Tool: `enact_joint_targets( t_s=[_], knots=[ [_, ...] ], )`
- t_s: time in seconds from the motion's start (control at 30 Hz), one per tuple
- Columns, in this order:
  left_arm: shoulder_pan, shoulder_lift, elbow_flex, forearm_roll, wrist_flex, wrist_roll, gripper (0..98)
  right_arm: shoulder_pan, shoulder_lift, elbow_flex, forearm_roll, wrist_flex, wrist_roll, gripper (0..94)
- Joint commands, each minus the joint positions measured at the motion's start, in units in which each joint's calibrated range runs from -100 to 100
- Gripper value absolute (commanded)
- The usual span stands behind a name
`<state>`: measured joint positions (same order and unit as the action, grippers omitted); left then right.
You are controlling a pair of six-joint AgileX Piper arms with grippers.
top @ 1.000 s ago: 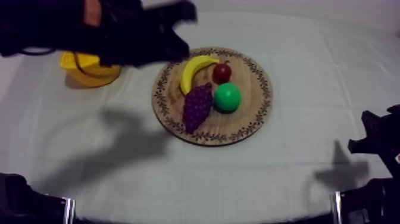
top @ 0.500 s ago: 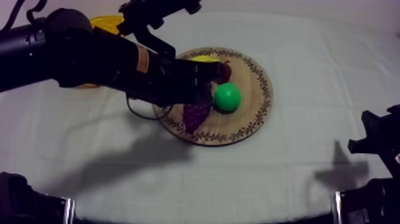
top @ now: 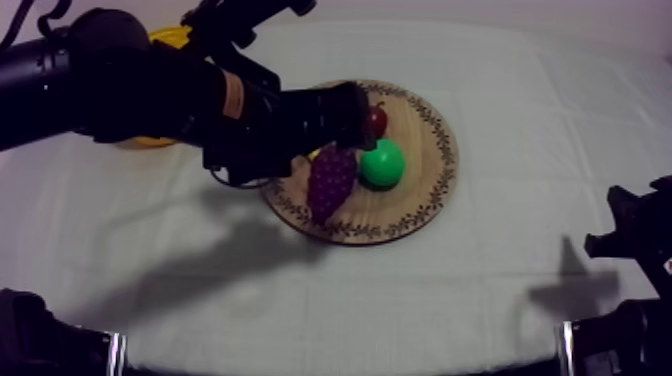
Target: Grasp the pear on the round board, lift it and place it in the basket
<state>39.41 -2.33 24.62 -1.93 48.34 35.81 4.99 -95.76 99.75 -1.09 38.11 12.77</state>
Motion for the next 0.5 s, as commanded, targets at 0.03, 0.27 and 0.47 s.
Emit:
enact_joint_targets(
  t_s=[0.03, 0.27, 0.47],
  knots=[
    [-0.26, 1.24, -1.15, 0.07, 0.38, -0.26, 85.7, -0.01, 0.01, 0.03, -0.01, -0.04, 0.0, 0.3],
    [-0.59, 7.34, -5.4, 1.09, 0.1, -1.29, 84.0, 0.01, 0.01, 0.03, -0.01, -0.04, 0.0, 0.3],
    [-1.53, 16.11, -13.45, 1.63, 6.14, -1.33, 83.2, 0.1, 0.01, 0.03, -0.01, -0.04, 0.0, 0.3]
  ],
)
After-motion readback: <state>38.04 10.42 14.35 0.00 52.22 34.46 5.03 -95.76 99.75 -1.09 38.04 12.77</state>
